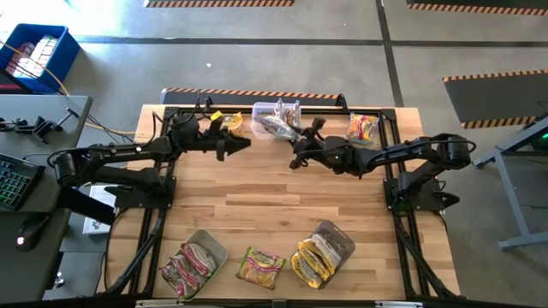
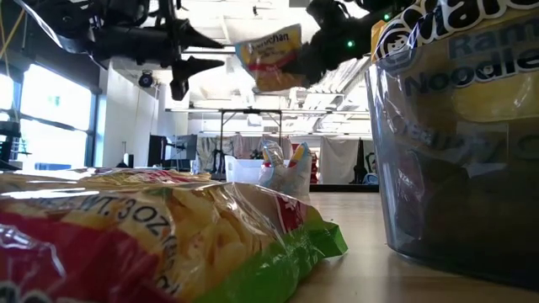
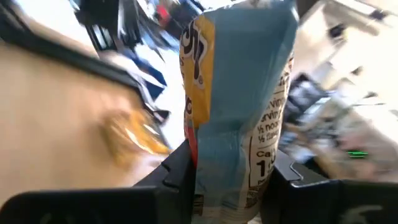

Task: Sort Maruchan noodles
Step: Put the light blue noodle pack into the transparent bin

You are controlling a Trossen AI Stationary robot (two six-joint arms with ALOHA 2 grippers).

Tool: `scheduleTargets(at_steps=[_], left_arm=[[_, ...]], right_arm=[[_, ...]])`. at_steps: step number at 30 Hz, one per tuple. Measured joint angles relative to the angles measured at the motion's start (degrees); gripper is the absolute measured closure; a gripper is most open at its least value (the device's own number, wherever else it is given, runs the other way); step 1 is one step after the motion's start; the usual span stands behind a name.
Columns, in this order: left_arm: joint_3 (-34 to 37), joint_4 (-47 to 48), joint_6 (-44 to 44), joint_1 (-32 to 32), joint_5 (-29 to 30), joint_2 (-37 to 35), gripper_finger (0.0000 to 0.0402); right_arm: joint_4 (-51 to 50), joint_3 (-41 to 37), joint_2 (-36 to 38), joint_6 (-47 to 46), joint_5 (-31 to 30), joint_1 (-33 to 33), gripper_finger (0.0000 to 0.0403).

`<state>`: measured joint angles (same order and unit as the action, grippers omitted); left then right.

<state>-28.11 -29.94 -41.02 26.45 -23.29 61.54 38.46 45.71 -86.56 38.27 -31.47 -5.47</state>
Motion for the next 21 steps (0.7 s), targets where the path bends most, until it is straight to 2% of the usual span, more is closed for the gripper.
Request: scheduleTargets(at_steps=[5,9,15,21], left_arm=[[-0.01,-7.54,-10.76,-1.65,6.06,0.46,0.0279],[-0.81,-9.86,-17.33,-3.12,9.43,1.7,0.0279],[-5.01,-10.54,-18.88,-5.87,11.82,6.38,0.0279],[-11.9,-11.2,-17.43,-7.53,12.06,12.24,0.0279]], right_arm=[[1.26,0.0,-0.02,15.43,-6.62,0.77,0.0309],[3.49,0.0,-0.07,26.05,-8.2,0.73,0.0309],[4.16,3.42,-1.55,38.03,-9.77,0.71,0.0309],[3.85,9.87,-7.01,48.64,-11.69,0.58,0.0309]])
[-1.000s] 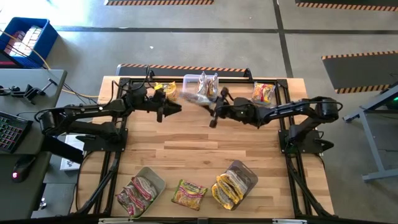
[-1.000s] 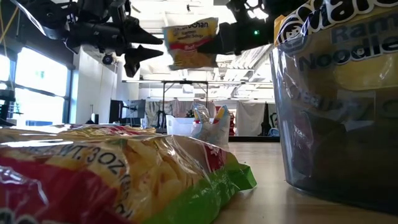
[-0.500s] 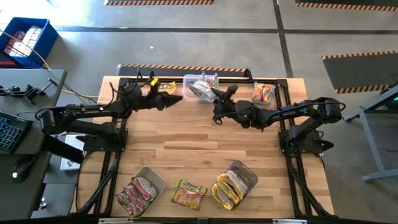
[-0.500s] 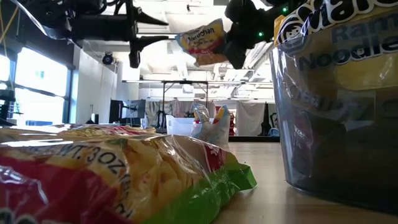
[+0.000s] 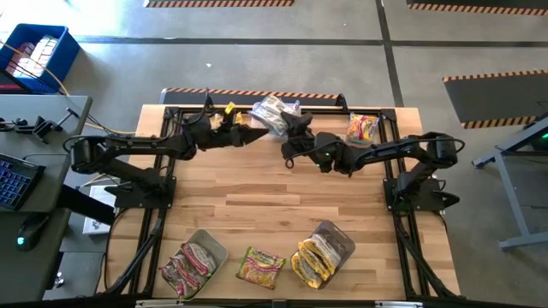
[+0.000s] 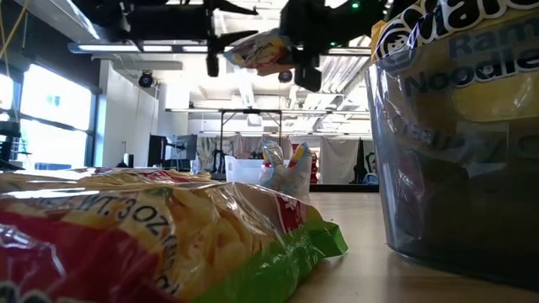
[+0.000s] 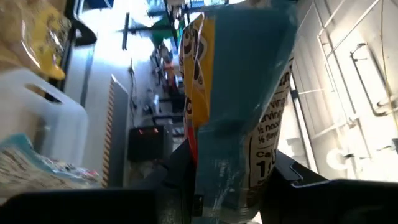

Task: Sort Maruchan noodles
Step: Put the light blue noodle pack into the transparent bin

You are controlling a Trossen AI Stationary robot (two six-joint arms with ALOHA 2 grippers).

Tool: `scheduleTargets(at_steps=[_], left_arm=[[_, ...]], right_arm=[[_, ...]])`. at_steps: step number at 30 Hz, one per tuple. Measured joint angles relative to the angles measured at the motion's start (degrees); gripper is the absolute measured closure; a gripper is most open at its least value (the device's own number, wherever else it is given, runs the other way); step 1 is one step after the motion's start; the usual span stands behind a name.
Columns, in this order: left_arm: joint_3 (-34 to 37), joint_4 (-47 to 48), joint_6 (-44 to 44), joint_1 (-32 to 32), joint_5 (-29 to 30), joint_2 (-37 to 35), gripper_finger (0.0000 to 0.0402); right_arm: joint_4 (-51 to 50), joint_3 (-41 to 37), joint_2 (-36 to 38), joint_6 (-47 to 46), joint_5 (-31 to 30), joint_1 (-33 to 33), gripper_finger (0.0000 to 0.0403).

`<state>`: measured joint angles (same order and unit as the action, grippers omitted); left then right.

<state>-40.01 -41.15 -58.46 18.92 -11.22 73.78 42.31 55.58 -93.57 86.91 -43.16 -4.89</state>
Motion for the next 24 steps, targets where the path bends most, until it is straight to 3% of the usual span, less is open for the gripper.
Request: scheduleTargets(at_steps=[7,19,24], left_arm=[[-2.69,0.37,-1.05,0.02,-0.05,3.25,0.0279],[-1.99,1.31,5.06,4.11,-4.32,0.12,0.0293],[-1.99,1.43,8.38,4.66,-14.01,0.17,0.0348]], right_arm=[[0.32,3.62,-2.19,2.11,-2.49,-0.02,0.0308],[1.28,4.23,-1.8,3.15,-3.43,0.02,0.0308],[1.26,4.23,-1.8,3.15,-4.0,0.02,0.0308]])
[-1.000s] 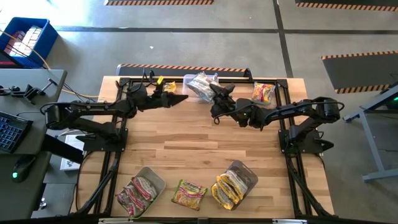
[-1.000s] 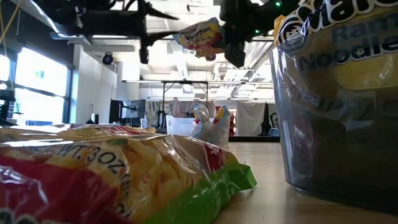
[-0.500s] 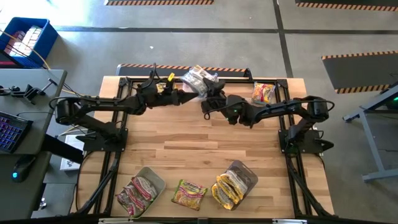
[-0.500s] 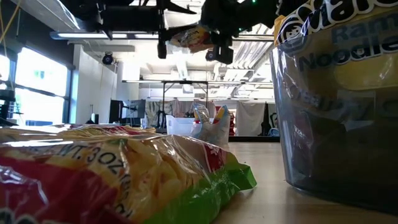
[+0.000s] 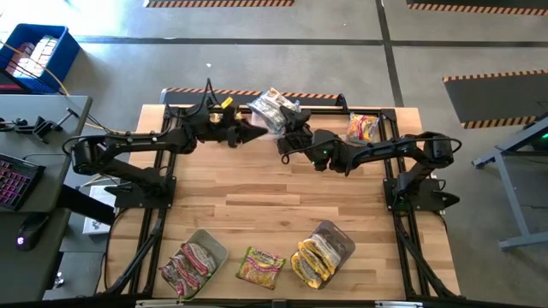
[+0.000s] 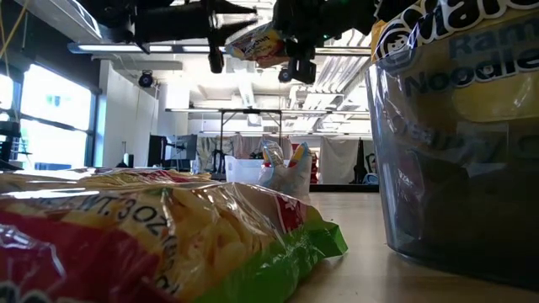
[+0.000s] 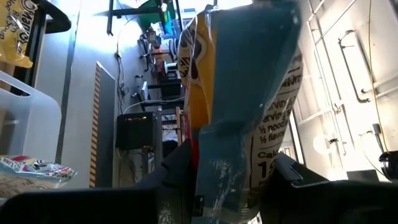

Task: Sort Maruchan noodles
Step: Put the light blue noodle pack into the transparent bin

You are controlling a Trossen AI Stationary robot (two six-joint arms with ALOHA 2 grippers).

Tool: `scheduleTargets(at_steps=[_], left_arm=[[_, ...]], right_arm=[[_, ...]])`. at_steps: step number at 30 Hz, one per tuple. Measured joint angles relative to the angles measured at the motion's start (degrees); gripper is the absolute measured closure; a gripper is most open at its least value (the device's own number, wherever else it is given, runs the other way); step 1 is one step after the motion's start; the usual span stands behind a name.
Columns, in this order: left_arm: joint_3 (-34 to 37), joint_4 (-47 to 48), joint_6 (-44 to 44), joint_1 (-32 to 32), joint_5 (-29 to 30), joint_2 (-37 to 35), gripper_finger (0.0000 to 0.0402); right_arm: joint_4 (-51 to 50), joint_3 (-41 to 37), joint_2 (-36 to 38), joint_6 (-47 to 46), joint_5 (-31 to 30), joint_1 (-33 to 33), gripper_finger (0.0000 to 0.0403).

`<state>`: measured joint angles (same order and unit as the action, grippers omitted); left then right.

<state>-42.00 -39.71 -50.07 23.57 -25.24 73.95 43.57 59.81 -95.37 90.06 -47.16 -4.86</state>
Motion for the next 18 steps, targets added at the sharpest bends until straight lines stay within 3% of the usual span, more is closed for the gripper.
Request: scheduleTargets(at_steps=[3,5,12,18], left_arm=[[0.0,0.1,0.84,-0.27,-3.02,-0.03,0.0391],[0.0,0.11,0.32,-0.52,-2.29,-0.37,0.0392],[-0.04,3.84,-5.09,-0.85,-1.71,-0.38,0.0294],[-0.02,7.12,-6.3,0.61,4.63,-0.37,0.0212]], right_arm=[[0.0,0.0,0.0,0.0,0.48,-0.02,0.0308],[0.0,-0.02,0.0,0.0,0.72,0.0,0.0308],[-0.31,-0.07,-0.02,-0.02,0.49,0.0,0.0308],[-1.46,-0.09,-0.04,-1.59,0.4,-0.02,0.0308]])
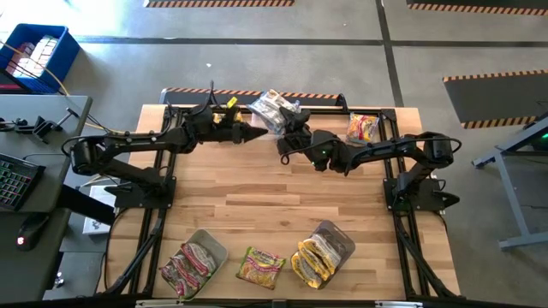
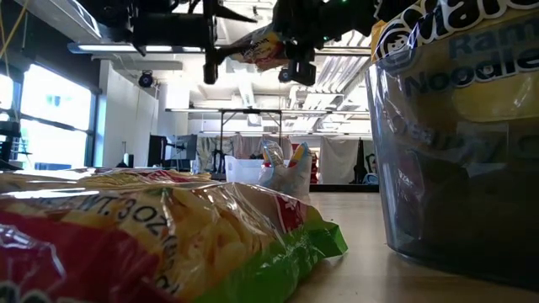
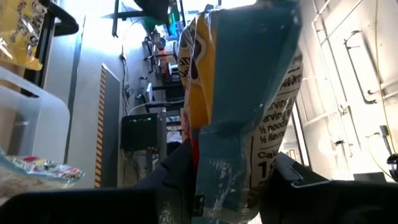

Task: Sort Maruchan noodles
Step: Put the light blue noodle pack into the transparent bin

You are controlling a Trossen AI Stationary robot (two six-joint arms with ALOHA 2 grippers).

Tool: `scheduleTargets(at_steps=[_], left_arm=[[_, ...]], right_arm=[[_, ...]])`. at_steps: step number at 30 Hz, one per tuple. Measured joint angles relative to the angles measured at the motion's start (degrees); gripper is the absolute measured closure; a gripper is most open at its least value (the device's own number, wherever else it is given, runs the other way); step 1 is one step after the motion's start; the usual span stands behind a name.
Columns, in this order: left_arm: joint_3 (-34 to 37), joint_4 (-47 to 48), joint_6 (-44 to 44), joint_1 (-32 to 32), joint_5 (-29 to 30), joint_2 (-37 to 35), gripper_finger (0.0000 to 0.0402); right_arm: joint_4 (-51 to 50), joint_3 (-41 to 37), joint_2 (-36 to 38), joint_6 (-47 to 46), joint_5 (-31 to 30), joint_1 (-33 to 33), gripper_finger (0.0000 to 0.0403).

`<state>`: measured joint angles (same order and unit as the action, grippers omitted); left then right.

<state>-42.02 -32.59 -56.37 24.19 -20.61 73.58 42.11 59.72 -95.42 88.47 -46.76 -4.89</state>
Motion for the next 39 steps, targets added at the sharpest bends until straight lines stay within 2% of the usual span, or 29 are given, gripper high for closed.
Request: scheduleTargets(at_steps=[4,8,21,31,39], left_arm=[[0.0,0.05,-0.49,2.28,3.45,0.0,0.018],[0.0,-0.27,-1.43,3.9,5.41,0.0,0.0168],[0.0,-0.44,-3.09,3.93,7.17,0.0,0.0167],[0.02,-1.17,-3.37,3.61,8.1,0.04,0.0167],[0.02,-0.82,-1.59,4.09,7.9,0.02,0.0175]], right_arm=[[-1.19,0.0,-0.02,0.02,-1.0,0.01,0.0308],[-1.19,0.0,-0.04,0.04,-1.81,0.04,0.0308],[-0.91,0.62,-1.11,-3.57,1.41,0.03,0.0308],[-0.36,5.76,-5.98,-2.98,-0.3,0.02,0.0308],[-0.72,6.95,-6.93,-3.09,-1.11,0.04,0.0308]])
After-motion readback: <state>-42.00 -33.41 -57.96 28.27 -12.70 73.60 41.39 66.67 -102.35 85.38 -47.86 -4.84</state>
